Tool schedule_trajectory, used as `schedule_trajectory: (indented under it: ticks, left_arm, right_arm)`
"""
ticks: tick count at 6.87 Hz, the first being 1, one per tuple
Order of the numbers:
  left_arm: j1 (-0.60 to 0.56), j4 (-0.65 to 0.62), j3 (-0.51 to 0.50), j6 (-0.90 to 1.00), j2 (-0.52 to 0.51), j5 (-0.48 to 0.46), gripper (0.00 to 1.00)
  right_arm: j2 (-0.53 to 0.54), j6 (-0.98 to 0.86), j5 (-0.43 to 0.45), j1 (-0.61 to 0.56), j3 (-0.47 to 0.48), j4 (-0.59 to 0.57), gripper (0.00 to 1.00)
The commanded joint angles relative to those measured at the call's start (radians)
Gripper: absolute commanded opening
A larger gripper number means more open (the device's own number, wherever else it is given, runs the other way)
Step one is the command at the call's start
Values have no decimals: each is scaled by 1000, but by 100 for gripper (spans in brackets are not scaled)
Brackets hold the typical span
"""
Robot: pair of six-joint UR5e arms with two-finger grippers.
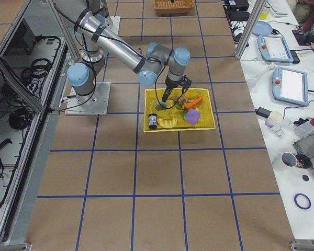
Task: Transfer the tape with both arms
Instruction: 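Move the right gripper down over the tape roll in the yellow basket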
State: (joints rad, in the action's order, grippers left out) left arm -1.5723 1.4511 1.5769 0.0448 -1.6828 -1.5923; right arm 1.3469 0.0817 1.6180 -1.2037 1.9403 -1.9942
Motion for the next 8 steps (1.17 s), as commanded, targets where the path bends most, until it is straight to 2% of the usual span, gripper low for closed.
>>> schedule_trajectory:
  ticks: [1, 4, 5, 6, 7, 8]
  left_arm:
    - [0, 0, 2, 1, 0, 0, 100]
    - [0, 0, 2, 1, 0, 0, 100]
    - [0, 0, 2, 1, 0, 0, 100]
    - [0, 0, 2, 1, 0, 2, 100]
    - [0, 0, 2, 1, 0, 2, 100]
    - [0, 0, 0, 1, -1, 0, 100]
  right_arm:
    - [-32, 10, 17, 1, 20, -11, 96]
    - [-52, 13, 20, 1, 42, -9, 85]
    - [-52, 13, 20, 1, 43, -11, 67]
    - [-52, 12, 20, 1, 40, -9, 21]
    - [-51, 7, 20, 1, 36, -5, 0]
    - [-48, 1, 22, 1, 31, 0, 0]
